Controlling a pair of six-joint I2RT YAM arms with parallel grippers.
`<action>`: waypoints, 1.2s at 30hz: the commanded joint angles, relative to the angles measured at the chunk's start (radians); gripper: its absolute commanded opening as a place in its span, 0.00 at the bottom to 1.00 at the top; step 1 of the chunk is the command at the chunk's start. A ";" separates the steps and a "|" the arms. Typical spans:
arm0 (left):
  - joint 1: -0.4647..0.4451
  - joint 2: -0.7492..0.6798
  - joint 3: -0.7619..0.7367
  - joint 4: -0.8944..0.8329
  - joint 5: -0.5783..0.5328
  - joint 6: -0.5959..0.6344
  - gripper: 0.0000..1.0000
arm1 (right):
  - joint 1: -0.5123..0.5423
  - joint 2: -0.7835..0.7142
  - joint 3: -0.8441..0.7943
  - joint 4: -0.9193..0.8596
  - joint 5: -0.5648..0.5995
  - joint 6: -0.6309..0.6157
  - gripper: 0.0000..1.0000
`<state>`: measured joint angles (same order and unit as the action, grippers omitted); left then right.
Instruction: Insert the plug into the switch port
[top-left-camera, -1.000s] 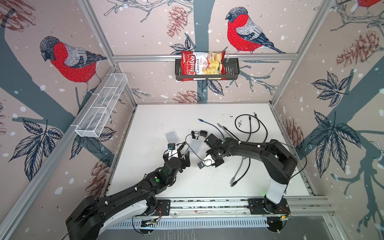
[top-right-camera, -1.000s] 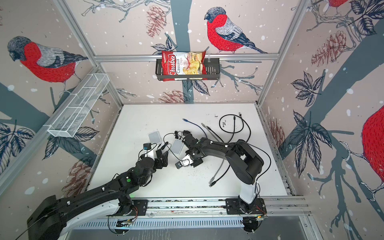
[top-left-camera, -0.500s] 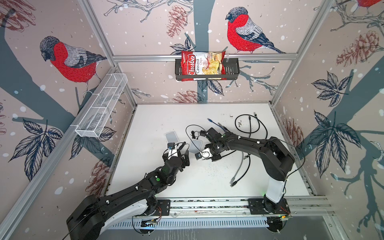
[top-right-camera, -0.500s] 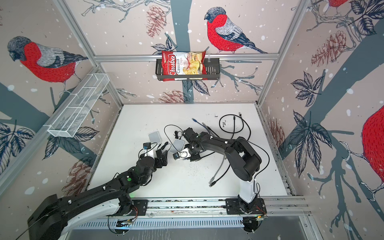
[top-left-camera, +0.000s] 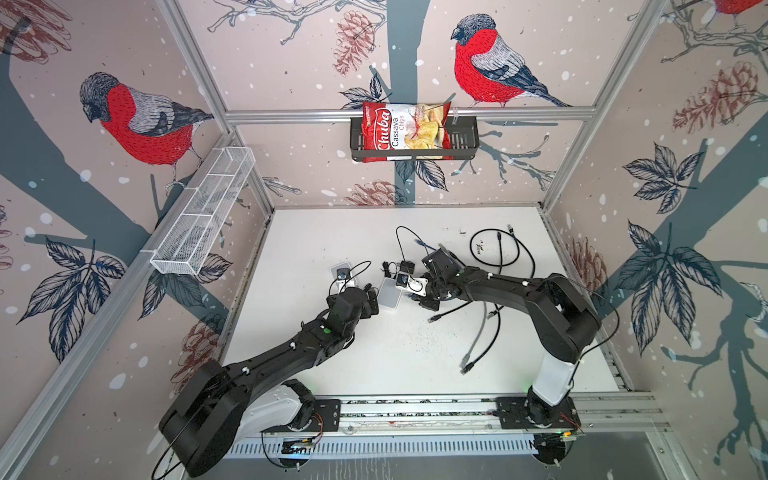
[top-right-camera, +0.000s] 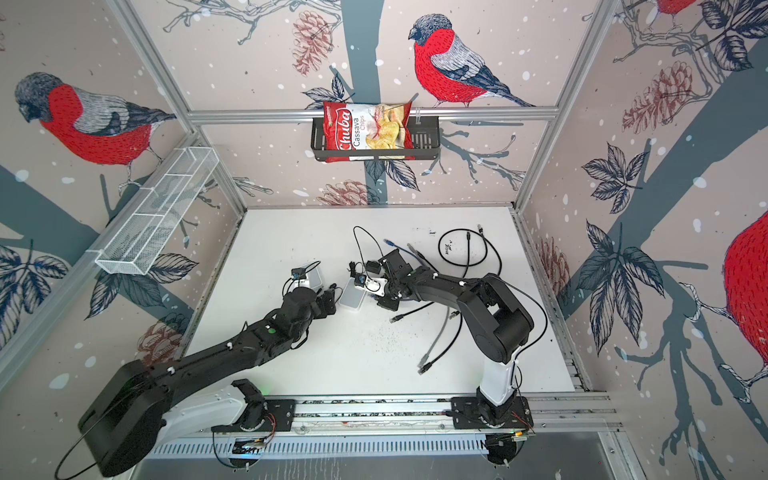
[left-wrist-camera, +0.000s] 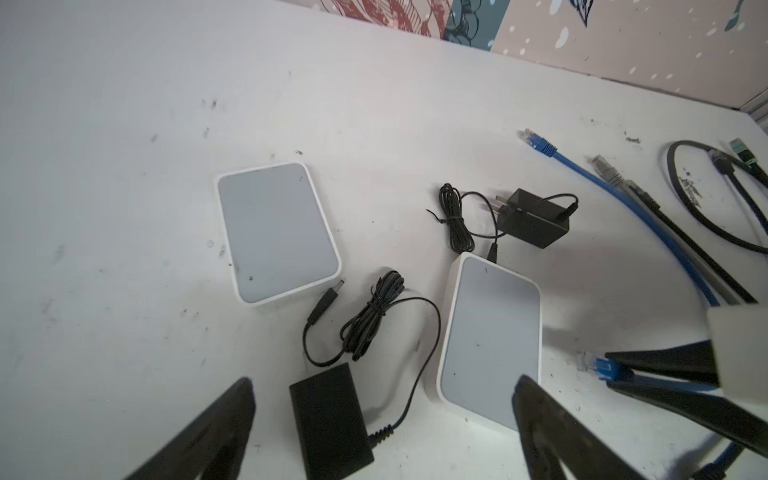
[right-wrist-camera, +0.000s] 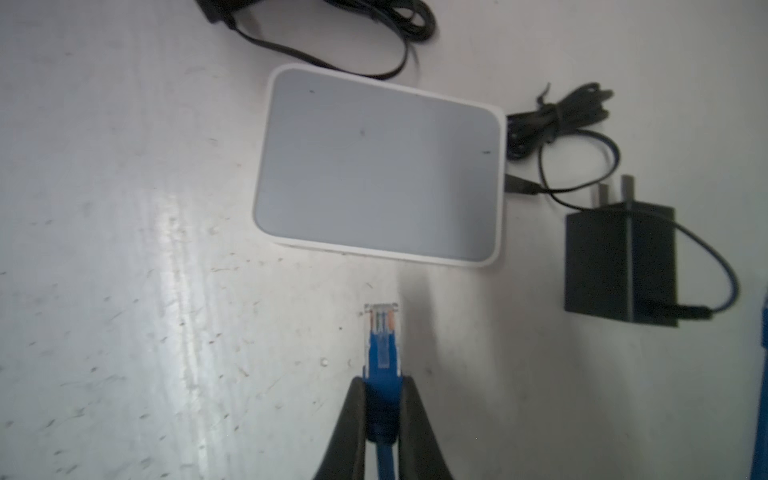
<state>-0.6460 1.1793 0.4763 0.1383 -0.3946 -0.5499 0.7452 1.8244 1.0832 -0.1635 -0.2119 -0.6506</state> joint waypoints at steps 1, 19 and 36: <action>0.029 0.086 0.058 -0.010 0.097 0.010 0.95 | -0.001 0.011 -0.011 0.127 0.091 0.125 0.03; 0.052 0.470 0.346 0.011 0.263 0.123 0.72 | 0.000 0.081 0.056 0.008 0.042 0.156 0.03; 0.053 0.556 0.307 0.123 0.273 0.113 0.61 | -0.017 0.098 0.090 -0.036 -0.006 0.162 0.03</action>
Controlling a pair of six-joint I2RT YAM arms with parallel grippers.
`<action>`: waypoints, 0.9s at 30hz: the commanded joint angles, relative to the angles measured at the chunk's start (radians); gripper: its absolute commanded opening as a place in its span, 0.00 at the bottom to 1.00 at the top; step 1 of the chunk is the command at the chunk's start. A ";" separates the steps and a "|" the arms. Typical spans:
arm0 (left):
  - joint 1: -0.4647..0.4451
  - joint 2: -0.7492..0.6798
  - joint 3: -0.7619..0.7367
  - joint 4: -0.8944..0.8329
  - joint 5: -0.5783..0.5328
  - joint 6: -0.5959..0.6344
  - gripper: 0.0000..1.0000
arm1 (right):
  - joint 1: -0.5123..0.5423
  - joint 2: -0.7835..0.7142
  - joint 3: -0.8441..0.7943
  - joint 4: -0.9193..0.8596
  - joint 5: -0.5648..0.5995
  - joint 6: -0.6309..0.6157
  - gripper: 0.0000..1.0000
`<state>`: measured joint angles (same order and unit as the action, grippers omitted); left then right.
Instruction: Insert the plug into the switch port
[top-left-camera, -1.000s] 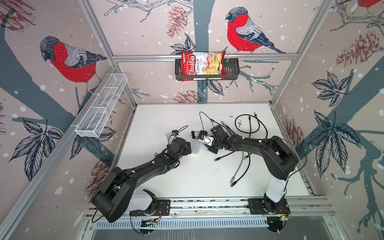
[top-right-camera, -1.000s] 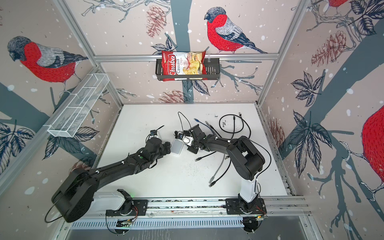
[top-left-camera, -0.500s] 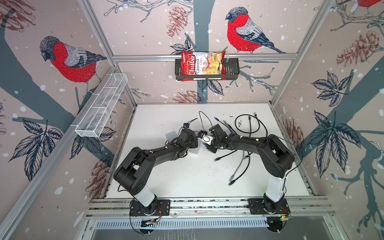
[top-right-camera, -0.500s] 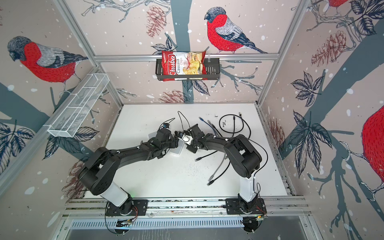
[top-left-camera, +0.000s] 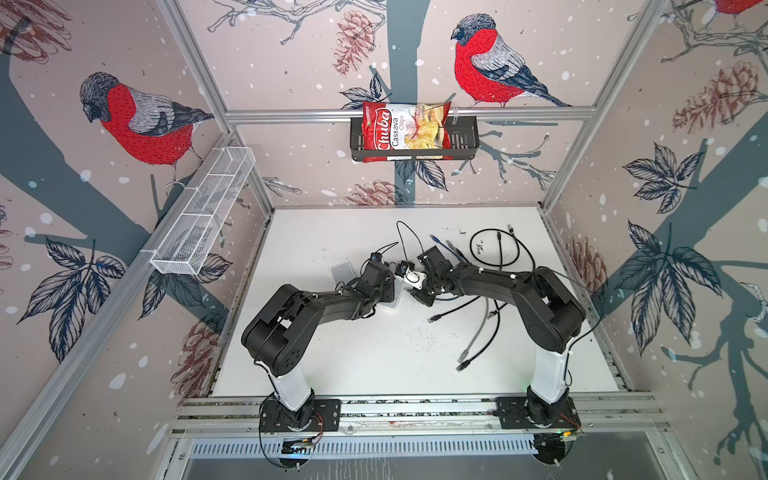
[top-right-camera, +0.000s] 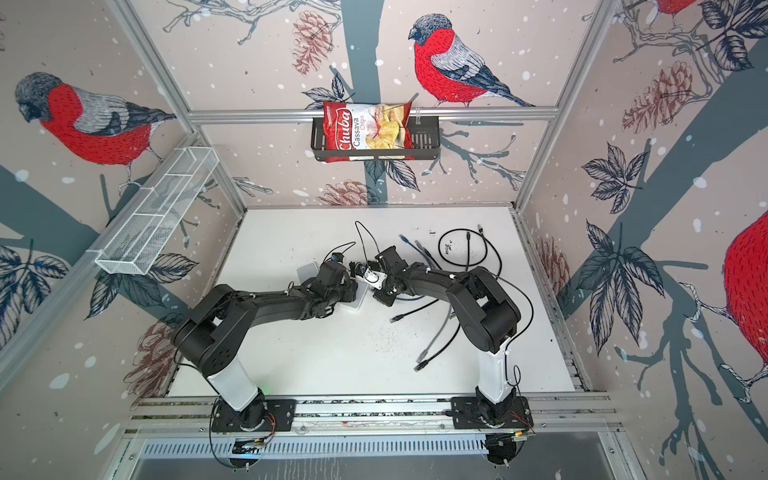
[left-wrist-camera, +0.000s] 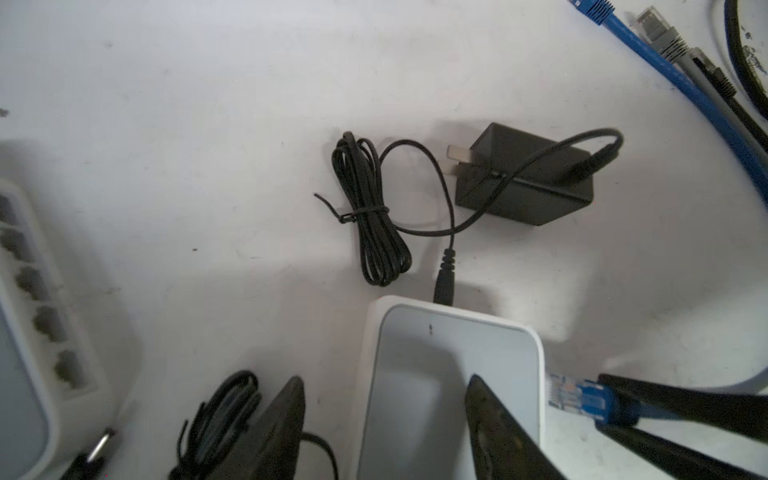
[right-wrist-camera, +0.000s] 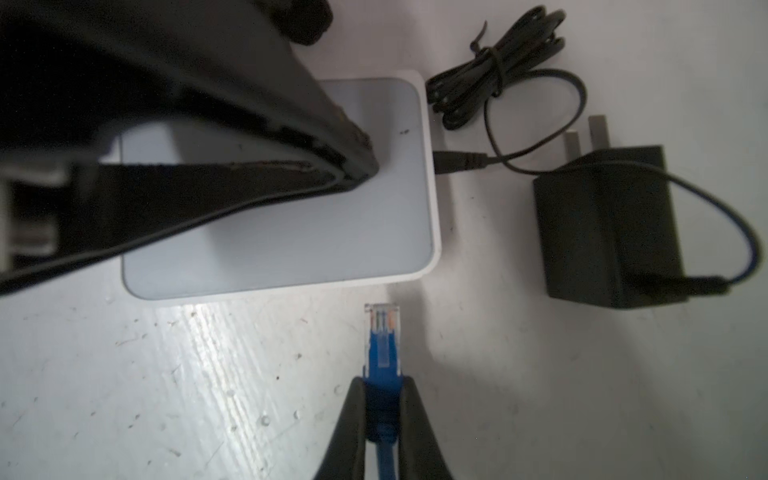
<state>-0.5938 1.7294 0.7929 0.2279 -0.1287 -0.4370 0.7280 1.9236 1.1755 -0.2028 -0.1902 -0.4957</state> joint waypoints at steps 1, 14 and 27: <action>0.001 0.008 -0.014 0.043 0.011 -0.001 0.61 | 0.001 0.000 -0.001 0.006 -0.031 0.009 0.03; 0.000 0.004 -0.073 0.149 0.065 -0.003 0.61 | 0.004 0.036 0.047 -0.018 -0.022 0.005 0.03; 0.000 0.018 -0.095 0.209 0.112 0.001 0.61 | 0.016 0.050 0.091 -0.077 0.015 -0.023 0.03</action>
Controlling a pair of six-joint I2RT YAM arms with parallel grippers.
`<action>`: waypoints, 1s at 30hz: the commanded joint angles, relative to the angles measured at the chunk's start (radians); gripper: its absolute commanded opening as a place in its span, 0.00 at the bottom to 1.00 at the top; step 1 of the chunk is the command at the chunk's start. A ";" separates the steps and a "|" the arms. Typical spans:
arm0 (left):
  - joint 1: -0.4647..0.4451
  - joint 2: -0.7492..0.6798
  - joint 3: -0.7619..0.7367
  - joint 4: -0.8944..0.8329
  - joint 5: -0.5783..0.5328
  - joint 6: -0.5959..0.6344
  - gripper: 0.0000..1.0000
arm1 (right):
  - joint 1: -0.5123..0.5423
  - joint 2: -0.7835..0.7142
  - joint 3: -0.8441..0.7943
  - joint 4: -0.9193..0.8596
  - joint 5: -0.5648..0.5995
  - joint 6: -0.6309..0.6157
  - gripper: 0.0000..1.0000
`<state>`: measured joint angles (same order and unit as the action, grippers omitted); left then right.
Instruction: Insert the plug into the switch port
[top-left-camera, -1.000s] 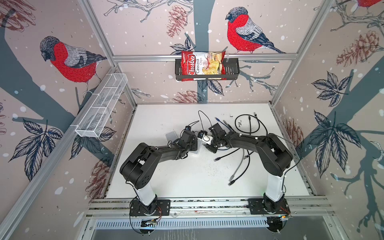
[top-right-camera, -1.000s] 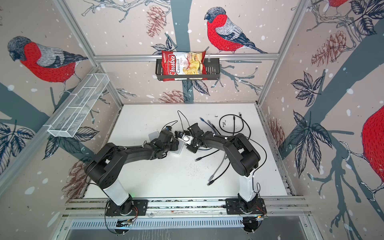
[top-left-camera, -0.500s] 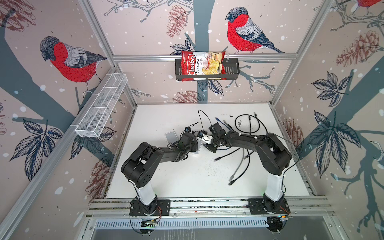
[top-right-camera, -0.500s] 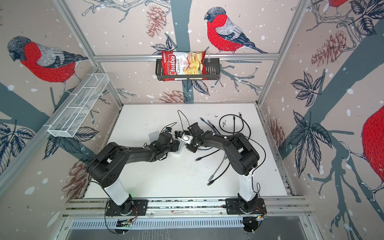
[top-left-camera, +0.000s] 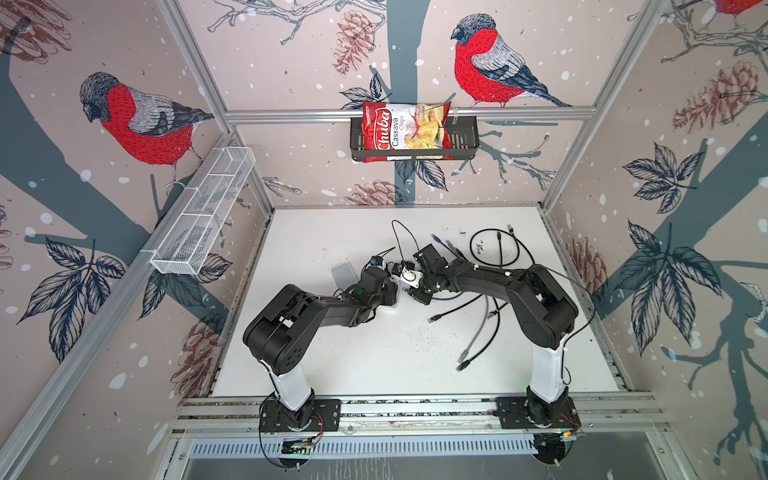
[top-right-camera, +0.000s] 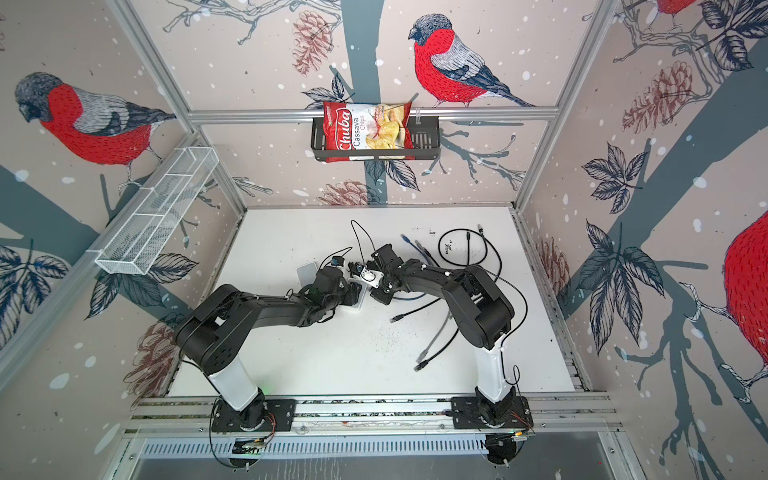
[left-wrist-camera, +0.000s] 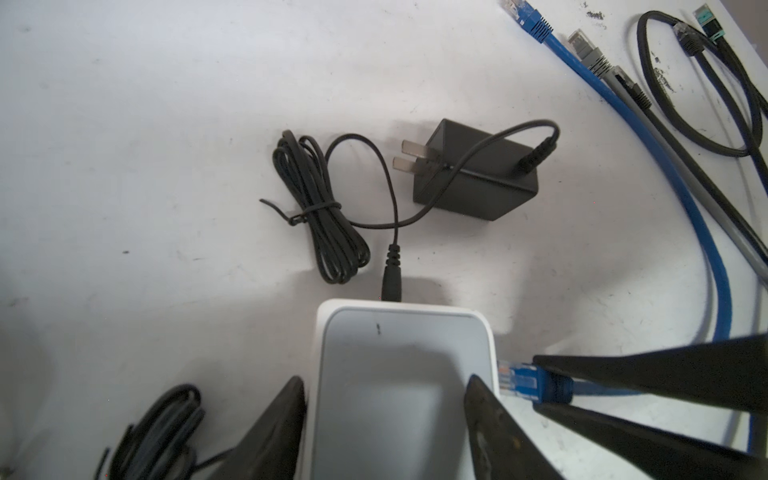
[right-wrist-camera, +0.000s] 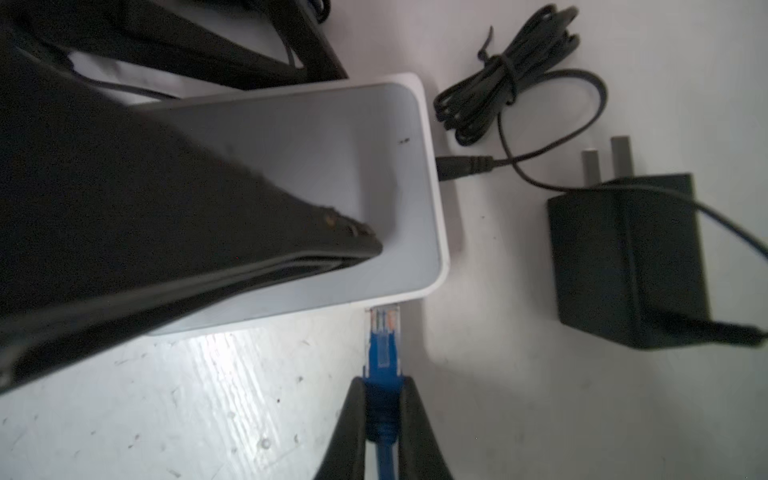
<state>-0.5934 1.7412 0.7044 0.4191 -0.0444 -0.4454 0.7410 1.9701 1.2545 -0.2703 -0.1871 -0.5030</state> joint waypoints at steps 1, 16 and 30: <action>0.000 0.009 -0.008 0.023 0.038 0.014 0.61 | 0.004 0.002 0.013 -0.003 0.011 -0.018 0.03; 0.001 -0.030 -0.070 0.122 0.072 0.032 0.65 | 0.008 0.006 -0.013 0.078 0.041 -0.057 0.04; 0.029 -0.109 -0.088 0.119 -0.011 -0.026 0.71 | -0.014 -0.026 -0.068 0.109 0.038 -0.116 0.04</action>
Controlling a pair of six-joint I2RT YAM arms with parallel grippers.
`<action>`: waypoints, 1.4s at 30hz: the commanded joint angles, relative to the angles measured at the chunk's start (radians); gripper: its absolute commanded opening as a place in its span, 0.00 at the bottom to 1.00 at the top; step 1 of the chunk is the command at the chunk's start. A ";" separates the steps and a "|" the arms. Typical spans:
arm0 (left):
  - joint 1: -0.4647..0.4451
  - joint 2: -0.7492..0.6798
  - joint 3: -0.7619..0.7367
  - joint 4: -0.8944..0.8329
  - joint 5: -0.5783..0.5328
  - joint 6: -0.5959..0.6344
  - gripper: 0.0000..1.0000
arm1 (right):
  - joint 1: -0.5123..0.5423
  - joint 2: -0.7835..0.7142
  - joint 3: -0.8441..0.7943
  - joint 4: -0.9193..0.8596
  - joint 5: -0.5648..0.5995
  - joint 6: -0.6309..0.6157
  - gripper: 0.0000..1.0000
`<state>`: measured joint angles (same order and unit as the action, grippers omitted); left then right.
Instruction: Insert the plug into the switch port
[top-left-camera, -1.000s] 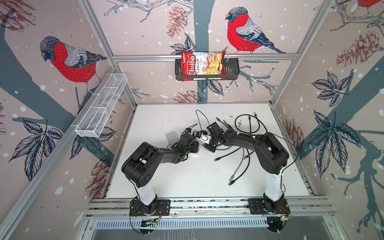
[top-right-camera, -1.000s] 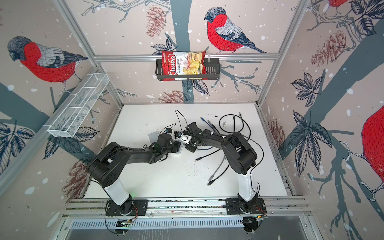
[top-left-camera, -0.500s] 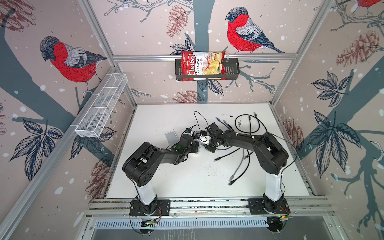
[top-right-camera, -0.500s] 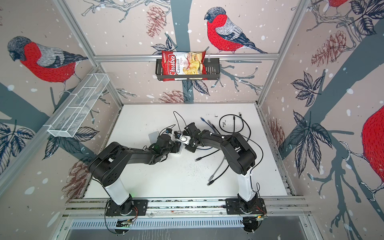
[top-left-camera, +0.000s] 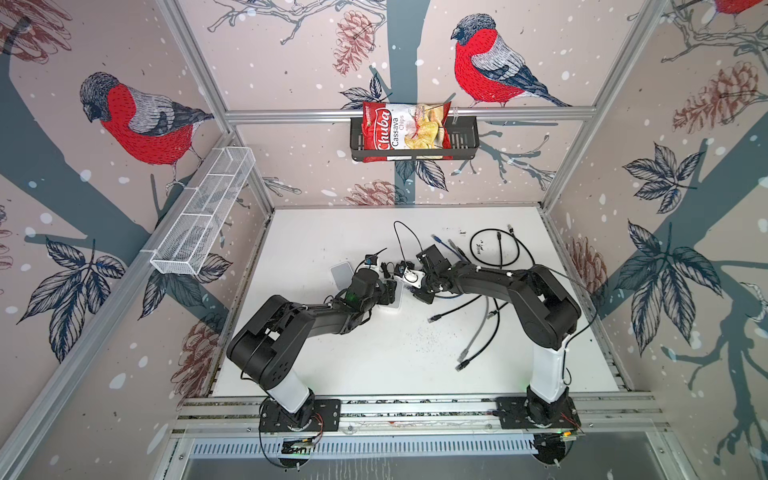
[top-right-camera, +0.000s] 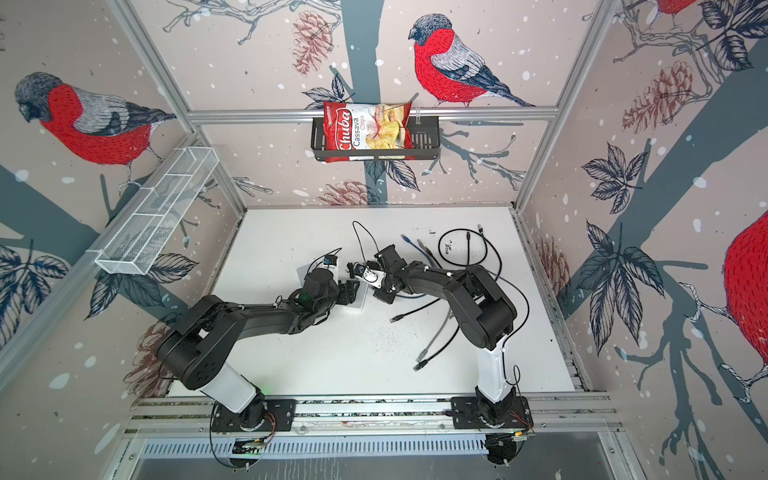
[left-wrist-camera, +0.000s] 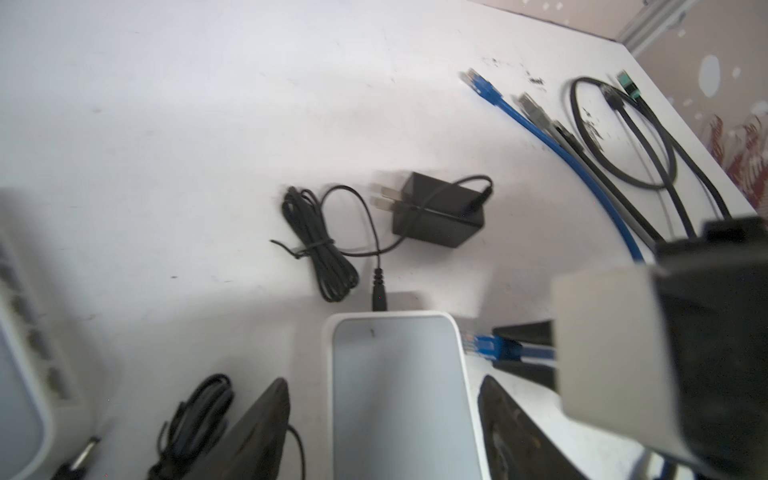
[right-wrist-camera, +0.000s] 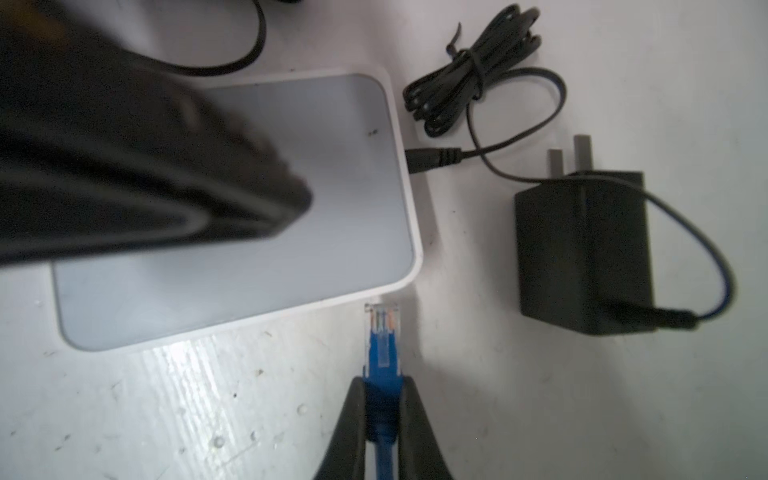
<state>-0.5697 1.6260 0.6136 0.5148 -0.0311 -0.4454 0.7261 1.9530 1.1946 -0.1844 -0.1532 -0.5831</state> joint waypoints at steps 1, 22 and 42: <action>0.006 0.011 0.003 0.024 -0.020 -0.035 0.70 | 0.001 -0.011 -0.011 0.024 0.003 -0.042 0.04; 0.056 0.103 -0.120 0.390 0.208 -0.125 0.57 | 0.015 -0.016 -0.042 0.117 0.007 -0.124 0.04; 0.059 0.148 -0.123 0.397 0.226 -0.128 0.51 | 0.025 -0.010 -0.039 0.133 -0.008 -0.172 0.03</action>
<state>-0.5129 1.7748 0.4908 0.9051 0.1589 -0.5758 0.7422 1.9553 1.1572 -0.0868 -0.1162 -0.7353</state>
